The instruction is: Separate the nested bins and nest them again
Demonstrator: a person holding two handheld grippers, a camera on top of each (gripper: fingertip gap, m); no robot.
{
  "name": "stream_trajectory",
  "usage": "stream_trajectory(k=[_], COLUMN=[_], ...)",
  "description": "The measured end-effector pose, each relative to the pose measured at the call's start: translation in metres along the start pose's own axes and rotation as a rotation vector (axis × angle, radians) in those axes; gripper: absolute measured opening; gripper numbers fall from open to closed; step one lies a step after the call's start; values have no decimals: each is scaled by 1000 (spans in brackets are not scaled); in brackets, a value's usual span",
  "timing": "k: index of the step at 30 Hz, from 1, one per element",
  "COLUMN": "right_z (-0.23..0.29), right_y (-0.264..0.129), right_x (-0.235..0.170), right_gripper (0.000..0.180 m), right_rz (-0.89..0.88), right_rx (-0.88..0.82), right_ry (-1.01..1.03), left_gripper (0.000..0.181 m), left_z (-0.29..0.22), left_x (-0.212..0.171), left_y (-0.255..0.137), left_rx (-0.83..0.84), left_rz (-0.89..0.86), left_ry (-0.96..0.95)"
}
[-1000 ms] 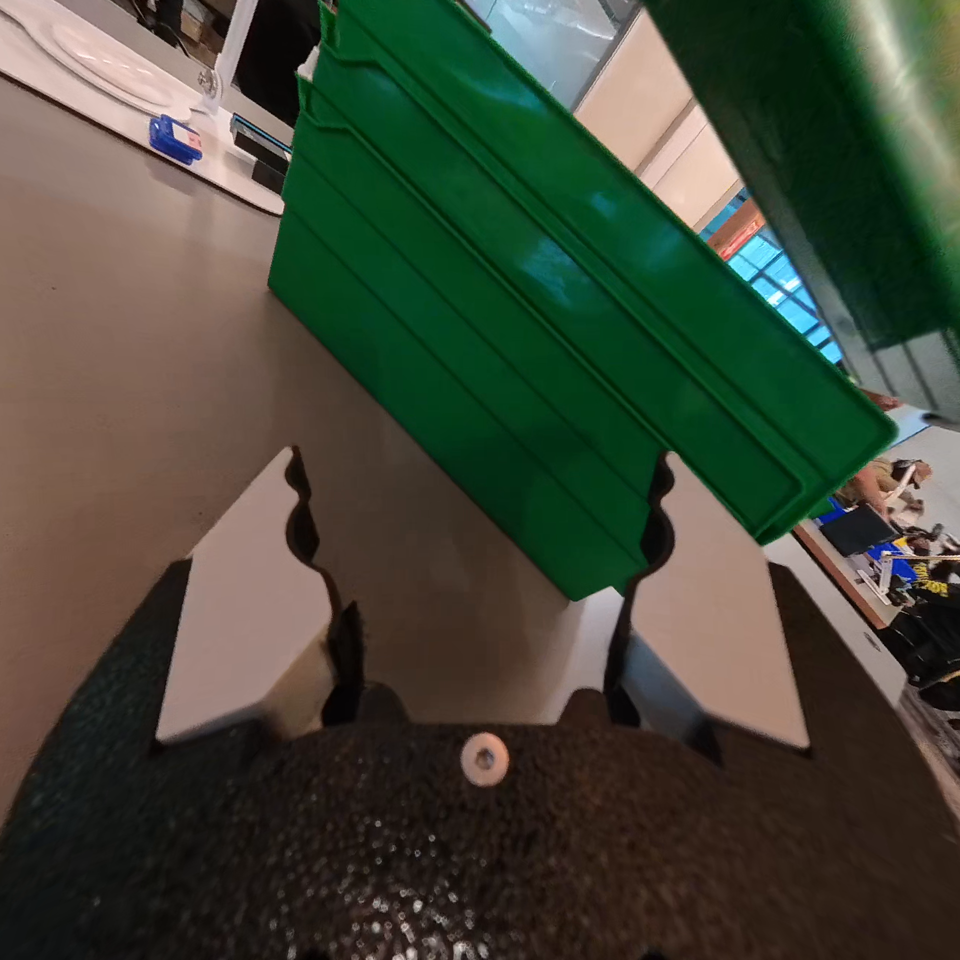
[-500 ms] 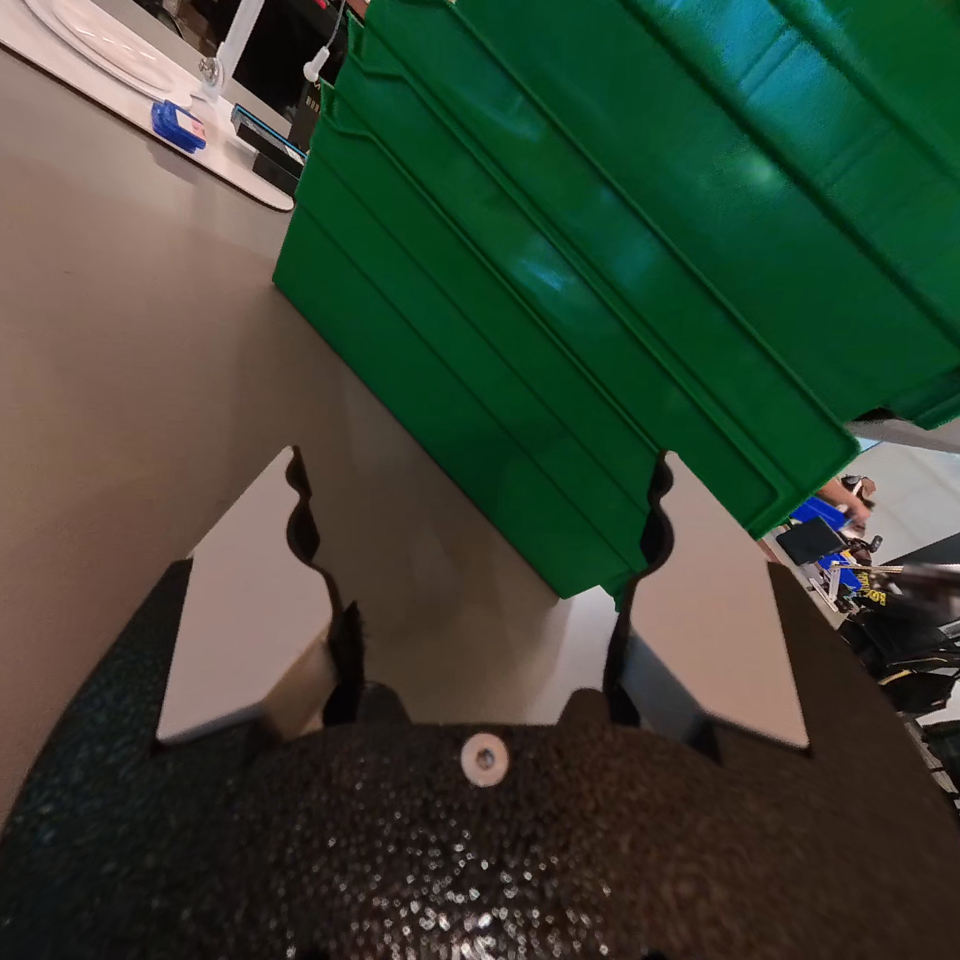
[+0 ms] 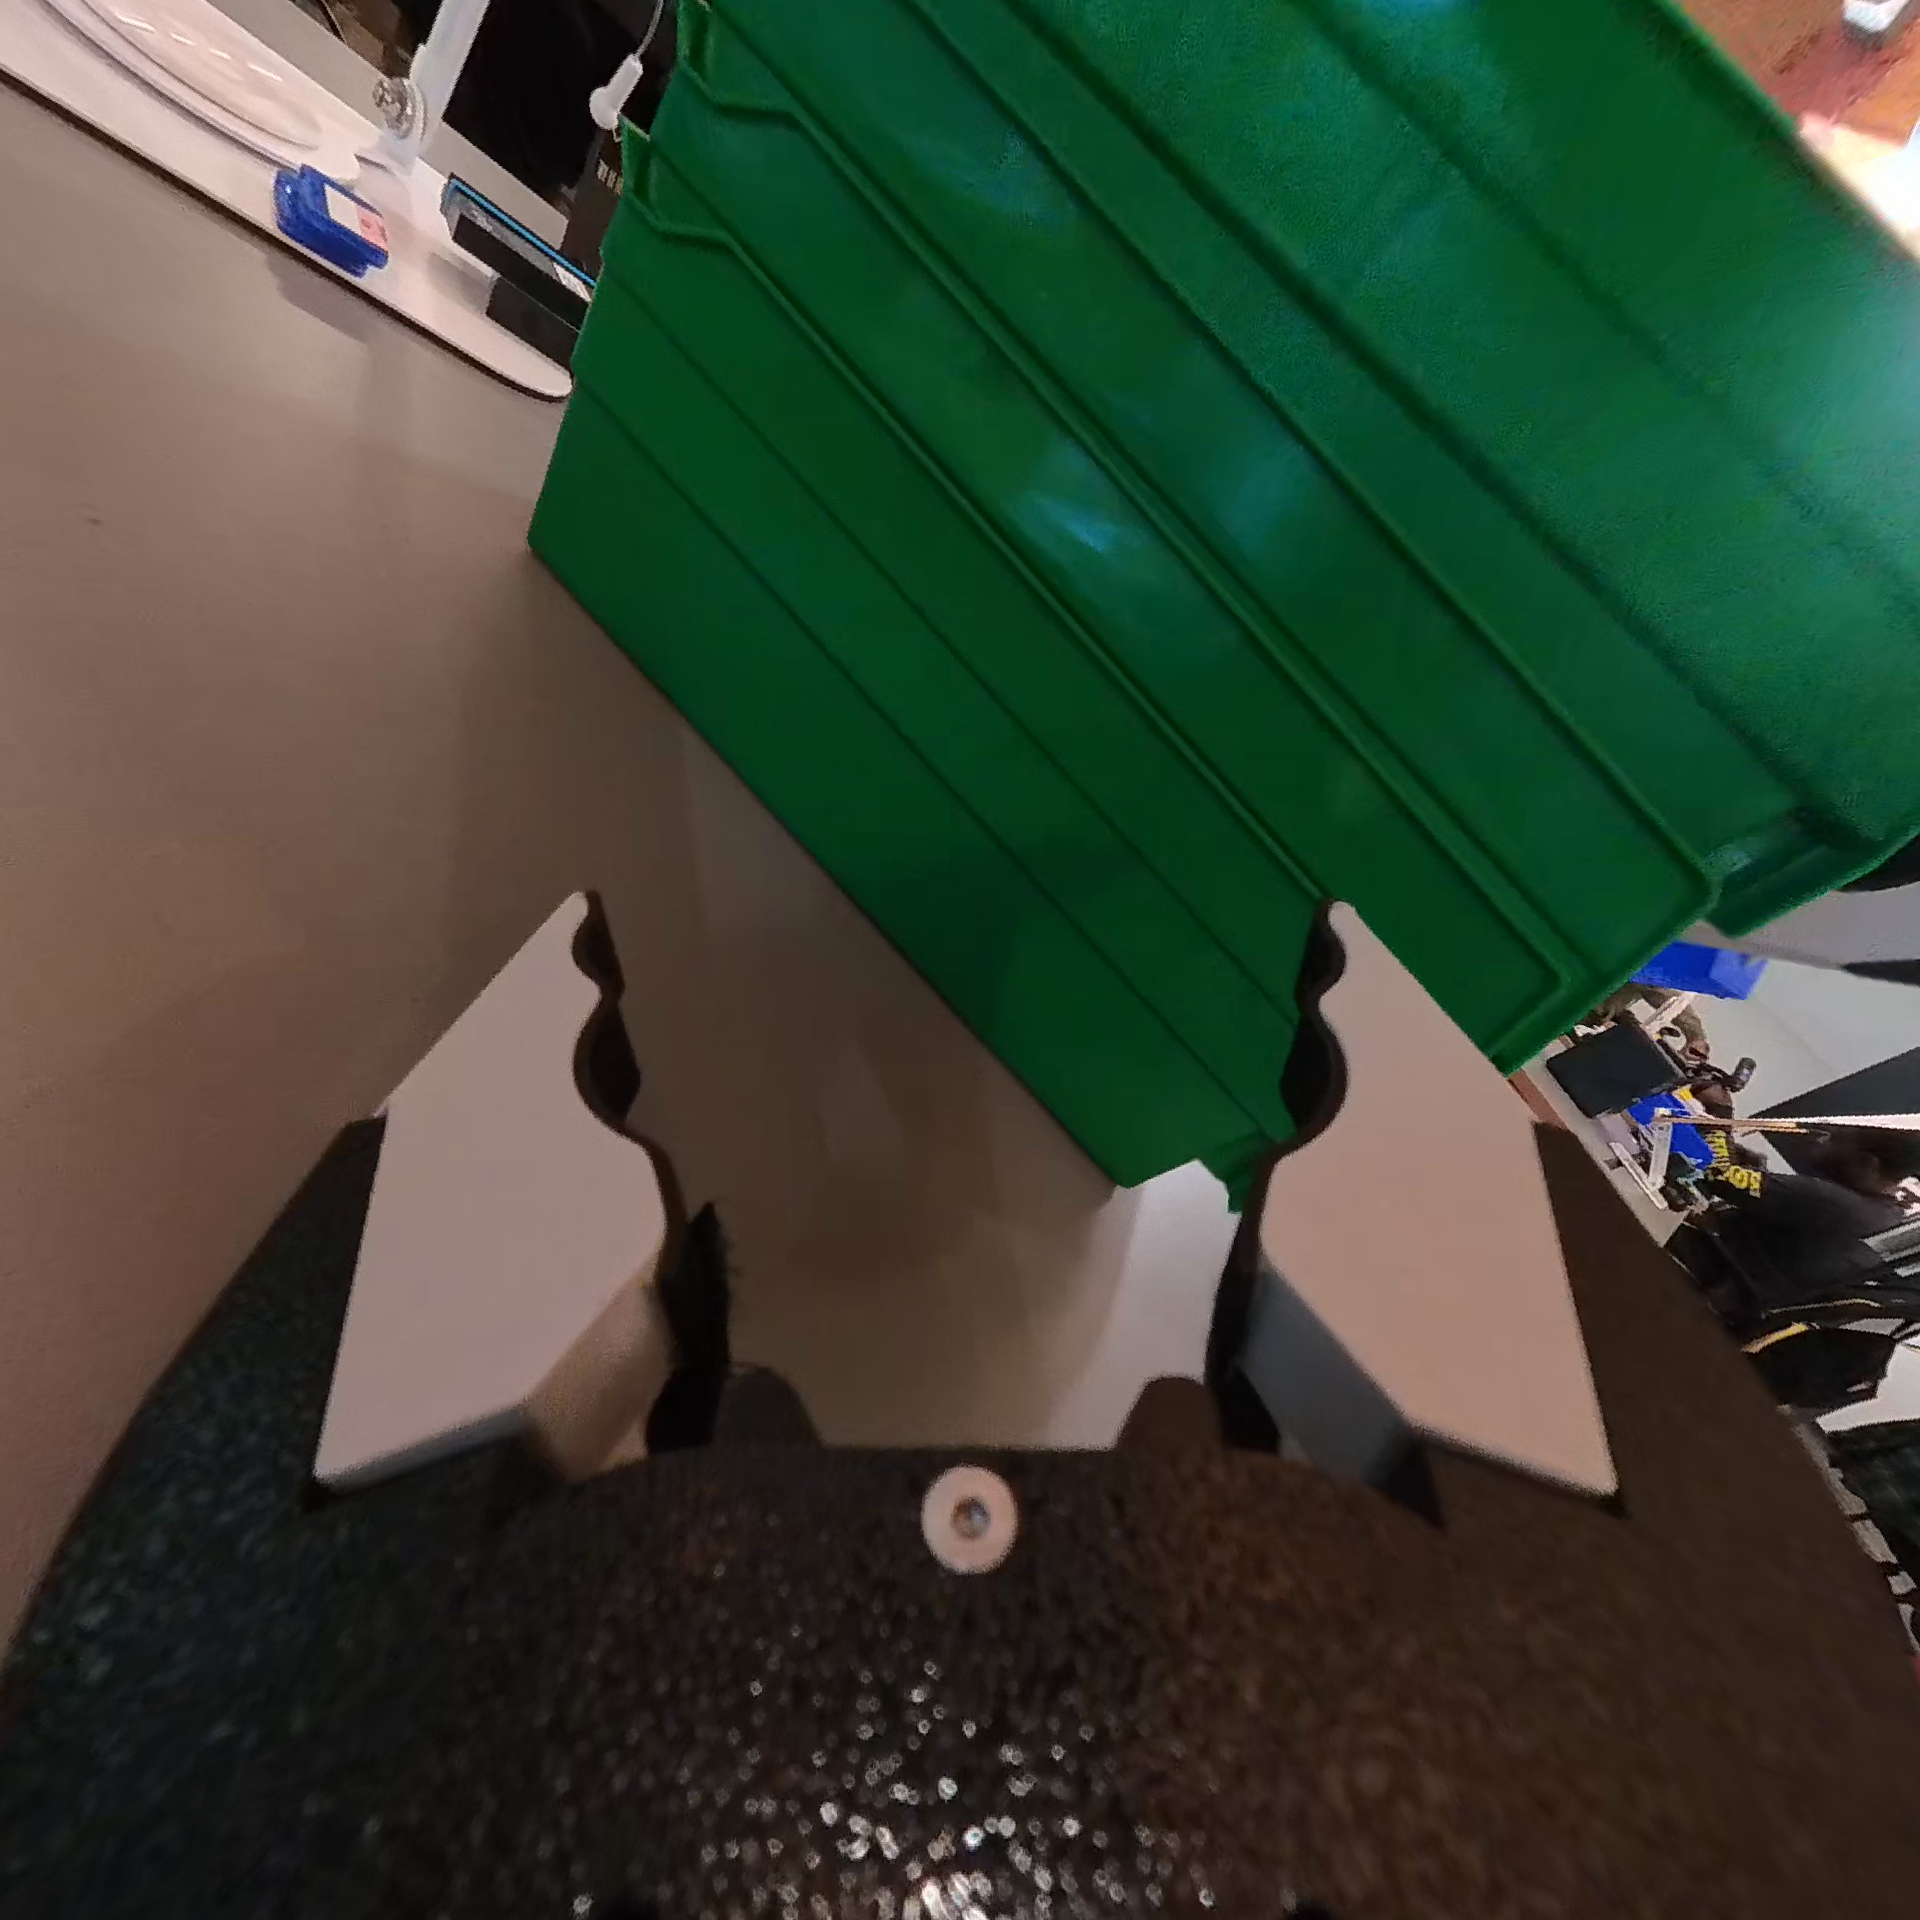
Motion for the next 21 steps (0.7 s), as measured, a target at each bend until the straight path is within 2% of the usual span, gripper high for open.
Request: stream_trajectory(k=[5, 11, 21], right_z=[5, 12, 15], right_y=[11, 20, 20], right_x=[2, 4, 20], right_gripper=[24, 24, 25], right_rz=[30, -33, -61], right_rx=[2, 42, 4], right_ry=[-37, 43, 65], left_gripper=[127, 127, 127], left_z=[1, -1, -4], left_x=[-1, -4, -6], left_y=[1, 4, 7], left_rx=[9, 15, -3], left_rz=[14, 39, 49], left_ry=[0, 10, 5])
Point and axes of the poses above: each gripper's, where its closed fingertips meet, y out along the fingers, x out of its top, z = x × y across the jaws, the point moved 5 cm from there along -y, back along the fingers, and after that the axes turned 5 degrees about z, right-handed, at the moved point
